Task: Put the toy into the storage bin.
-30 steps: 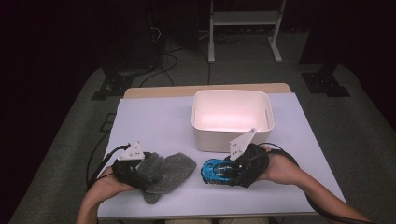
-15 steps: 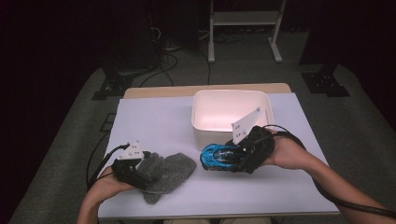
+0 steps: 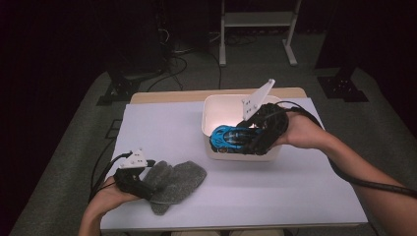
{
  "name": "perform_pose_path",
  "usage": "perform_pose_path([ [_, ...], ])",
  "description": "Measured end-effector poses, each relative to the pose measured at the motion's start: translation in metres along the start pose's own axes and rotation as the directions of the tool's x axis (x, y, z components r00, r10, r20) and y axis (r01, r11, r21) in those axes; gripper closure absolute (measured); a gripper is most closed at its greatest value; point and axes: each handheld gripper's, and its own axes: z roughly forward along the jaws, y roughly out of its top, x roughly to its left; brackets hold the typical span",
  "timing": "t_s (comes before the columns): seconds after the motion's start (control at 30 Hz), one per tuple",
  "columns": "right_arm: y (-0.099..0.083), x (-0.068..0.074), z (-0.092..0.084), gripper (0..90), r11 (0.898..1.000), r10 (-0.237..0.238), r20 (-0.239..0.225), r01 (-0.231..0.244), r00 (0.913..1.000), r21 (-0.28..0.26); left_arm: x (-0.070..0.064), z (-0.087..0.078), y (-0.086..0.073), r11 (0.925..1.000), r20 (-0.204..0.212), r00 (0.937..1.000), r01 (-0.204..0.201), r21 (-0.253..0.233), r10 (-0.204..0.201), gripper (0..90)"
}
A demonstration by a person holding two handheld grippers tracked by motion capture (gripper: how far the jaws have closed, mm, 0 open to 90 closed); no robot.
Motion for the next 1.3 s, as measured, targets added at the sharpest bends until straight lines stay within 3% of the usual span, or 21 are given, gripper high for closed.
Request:
perform_pose_path([
  [0.3,0.009,-0.03,-0.004,27.2,1.0,0.013,0.025,-0.014,0.9996,0.023,0.0,-0.006,-0.002,1.0,-0.014,0.9999,0.006,-0.008,-0.006,7.0],
  [0.77,0.003,-0.072,0.005,27.2,0.998,0.047,0.024,-0.048,0.9986,0.044,0.002,-0.008,-0.005,0.9998,-0.027,0.9994,0.02,-0.001,-0.02,7.0],
  [1.3,-0.012,-0.1,0.03,27.2,0.994,0.083,-0.003,-0.083,0.9965,0.078,0.003,-0.009,-0.009,0.9995,-0.033,0.9991,0.029,0.009,-0.028,7.0],
])
